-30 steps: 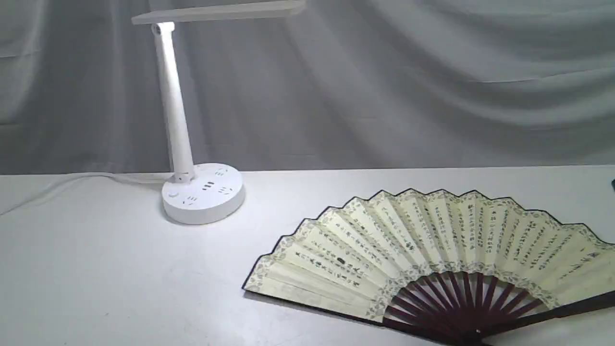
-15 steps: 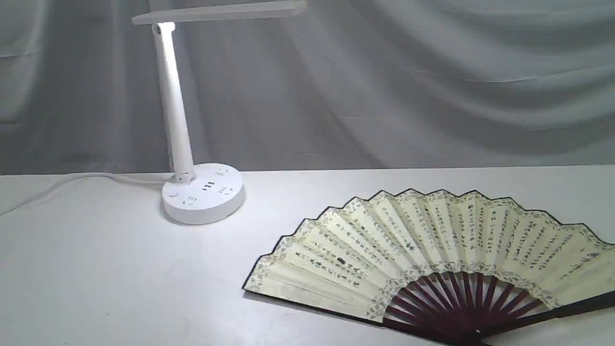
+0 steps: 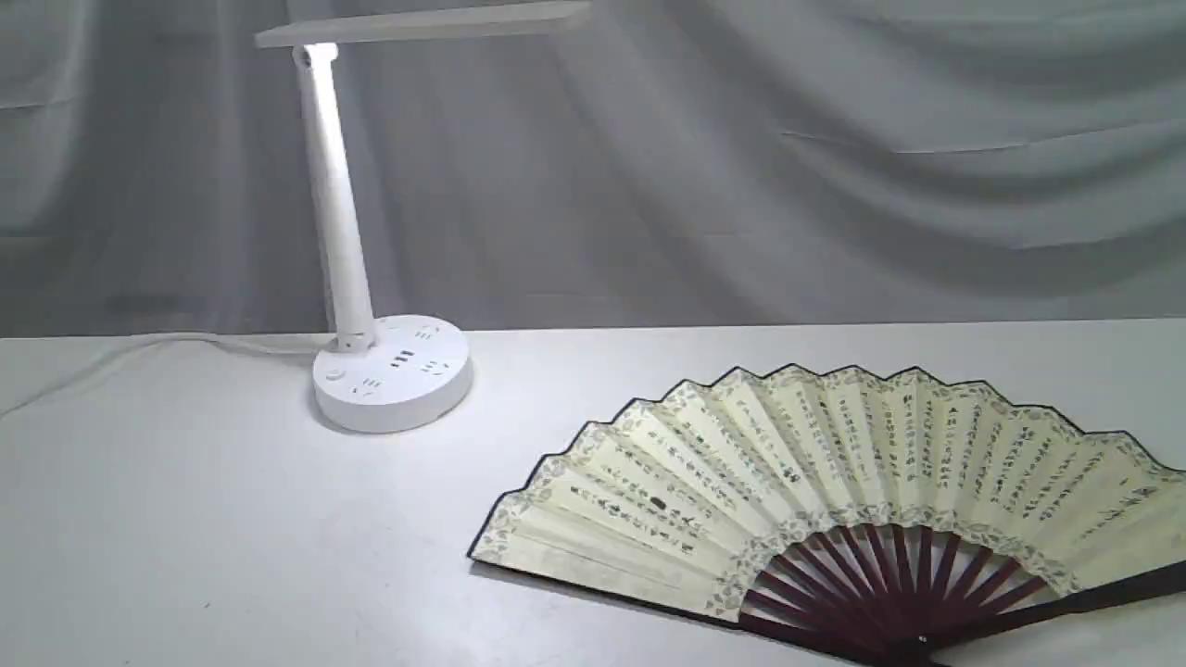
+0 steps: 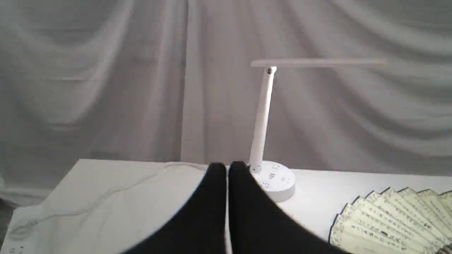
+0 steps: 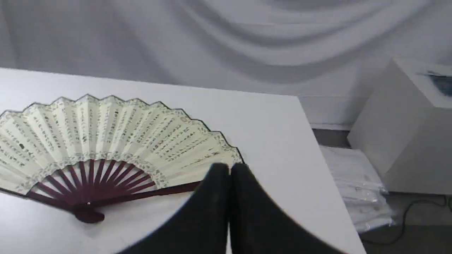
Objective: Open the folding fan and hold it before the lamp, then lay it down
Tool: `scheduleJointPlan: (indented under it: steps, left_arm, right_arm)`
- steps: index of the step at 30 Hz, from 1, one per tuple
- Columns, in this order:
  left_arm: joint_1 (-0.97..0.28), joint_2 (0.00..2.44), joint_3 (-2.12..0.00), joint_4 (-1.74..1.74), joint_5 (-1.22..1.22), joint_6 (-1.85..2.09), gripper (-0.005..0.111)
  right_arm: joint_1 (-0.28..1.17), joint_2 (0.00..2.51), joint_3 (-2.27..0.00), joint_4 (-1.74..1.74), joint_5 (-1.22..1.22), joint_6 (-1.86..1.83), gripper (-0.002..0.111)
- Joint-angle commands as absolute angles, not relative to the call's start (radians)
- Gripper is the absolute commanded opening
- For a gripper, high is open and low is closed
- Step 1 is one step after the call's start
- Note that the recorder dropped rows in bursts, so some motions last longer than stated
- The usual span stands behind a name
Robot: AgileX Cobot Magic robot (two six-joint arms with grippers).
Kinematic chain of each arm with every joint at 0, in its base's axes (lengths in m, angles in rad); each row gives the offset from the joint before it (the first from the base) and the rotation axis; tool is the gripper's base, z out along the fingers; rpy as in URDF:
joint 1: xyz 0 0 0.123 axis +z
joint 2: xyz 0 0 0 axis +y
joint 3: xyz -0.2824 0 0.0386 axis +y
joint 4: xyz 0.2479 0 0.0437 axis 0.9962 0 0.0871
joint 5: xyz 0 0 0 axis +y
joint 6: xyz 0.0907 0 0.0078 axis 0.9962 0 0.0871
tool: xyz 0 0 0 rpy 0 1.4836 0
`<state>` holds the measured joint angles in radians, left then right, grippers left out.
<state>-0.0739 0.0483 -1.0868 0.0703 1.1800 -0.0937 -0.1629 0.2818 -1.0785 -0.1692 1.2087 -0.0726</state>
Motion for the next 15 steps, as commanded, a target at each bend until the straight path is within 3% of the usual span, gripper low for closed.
scheduleJointPlan:
  steps: [1,7,15]
  left_arm:
    - [-0.07,0.0,-1.085,0.075,1.181,-0.105,0.0]
    - [-0.07,0.0,-1.094,0.065,1.221,-0.105,0.0]
    - [-0.07,0.0,-1.089,0.063,1.221,-0.105,0.0]
  right_arm:
    - [-0.162,0.191,-1.084,-0.183,1.221,-0.064,0.0]
    - [-0.162,0.0,-1.084,-0.235,1.221,-0.034,0.0]
    - [-0.162,0.0,-1.077,-0.281,1.221,0.035,0.0]
